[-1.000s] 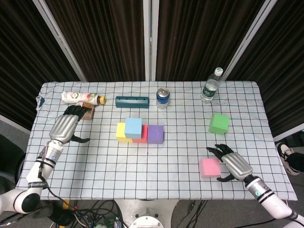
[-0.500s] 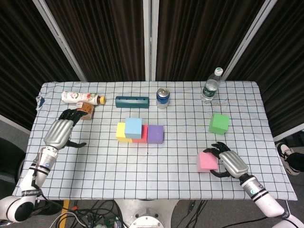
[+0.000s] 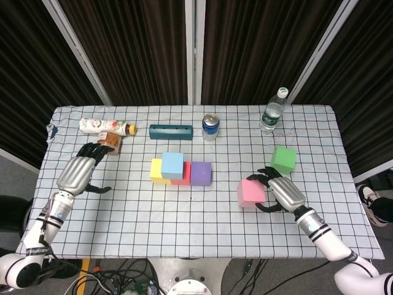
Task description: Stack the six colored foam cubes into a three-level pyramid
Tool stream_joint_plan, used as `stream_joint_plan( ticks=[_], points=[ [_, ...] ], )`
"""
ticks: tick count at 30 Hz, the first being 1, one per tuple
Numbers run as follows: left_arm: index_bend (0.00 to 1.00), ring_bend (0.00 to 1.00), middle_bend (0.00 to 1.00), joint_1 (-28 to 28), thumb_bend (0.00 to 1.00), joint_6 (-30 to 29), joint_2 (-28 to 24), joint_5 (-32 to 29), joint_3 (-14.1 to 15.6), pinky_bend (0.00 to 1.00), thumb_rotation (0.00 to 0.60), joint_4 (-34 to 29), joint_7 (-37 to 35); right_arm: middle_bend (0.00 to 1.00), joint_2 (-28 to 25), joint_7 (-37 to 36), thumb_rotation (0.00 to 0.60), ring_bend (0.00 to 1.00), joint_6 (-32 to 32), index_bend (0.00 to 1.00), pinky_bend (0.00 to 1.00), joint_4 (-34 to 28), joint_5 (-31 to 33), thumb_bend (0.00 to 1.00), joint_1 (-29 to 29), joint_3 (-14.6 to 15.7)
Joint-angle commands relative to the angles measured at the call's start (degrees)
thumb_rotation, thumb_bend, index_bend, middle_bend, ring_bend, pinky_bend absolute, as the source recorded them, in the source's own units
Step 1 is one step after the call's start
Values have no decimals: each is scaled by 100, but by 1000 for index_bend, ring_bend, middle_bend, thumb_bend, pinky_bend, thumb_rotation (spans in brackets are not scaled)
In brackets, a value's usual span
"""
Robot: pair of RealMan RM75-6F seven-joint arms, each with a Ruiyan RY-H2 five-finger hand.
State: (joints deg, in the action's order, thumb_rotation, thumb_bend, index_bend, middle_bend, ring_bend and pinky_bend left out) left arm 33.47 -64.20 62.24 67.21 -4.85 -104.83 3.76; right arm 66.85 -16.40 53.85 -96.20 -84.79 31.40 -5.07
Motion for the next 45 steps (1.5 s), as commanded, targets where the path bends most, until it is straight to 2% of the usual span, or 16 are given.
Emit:
stream_joint_plan(
  ticks=[1, 7, 14, 22, 28, 35, 45],
  points=[
    [164, 61, 139, -19, 0, 38, 0, 29, -22, 51, 600, 37, -38, 367, -176, 217, 600, 100, -495, 254, 0, -242, 431, 288, 414, -332],
    [164, 61, 139, -58, 0, 116, -15, 91, -62, 50, 600, 100, -89, 366, -253, 666, 600, 100, -1063, 252, 0, -281, 1141, 288, 1016, -776],
    [164, 61, 139, -102, 0, 148, -26, 171, -114, 50, 600, 91, -132, 356, -61, 1298, 600, 100, -1541, 236, 0, -114, 2102, 285, 1671, -1027],
    [164, 62, 139, -126, 0, 216, -36, 223, -138, 50, 600, 89, -86, 342, 460, 1914, 600, 100, -1569, 213, 0, 195, 2996, 243, 2222, -1036],
    [164, 61, 139, -153, 0, 241, -3, 258, -170, 50, 600, 130, -125, 337, 904, 2254, 600, 96, -1317, 198, 0, 359, 3532, 232, 2495, -1017],
    [164, 61, 139, -157, 0, 328, 7, 343, -157, 50, 600, 174, -137, 326, 1153, 2577, 600, 91, -1025, 163, 0, 336, 3925, 224, 2652, -981],
    [164, 62, 139, -215, 0, 356, 44, 447, -142, 51, 600, 240, -246, 322, 1409, 2867, 600, 91, -821, 55, 0, 383, 4133, 220, 2792, -919]
  ],
)
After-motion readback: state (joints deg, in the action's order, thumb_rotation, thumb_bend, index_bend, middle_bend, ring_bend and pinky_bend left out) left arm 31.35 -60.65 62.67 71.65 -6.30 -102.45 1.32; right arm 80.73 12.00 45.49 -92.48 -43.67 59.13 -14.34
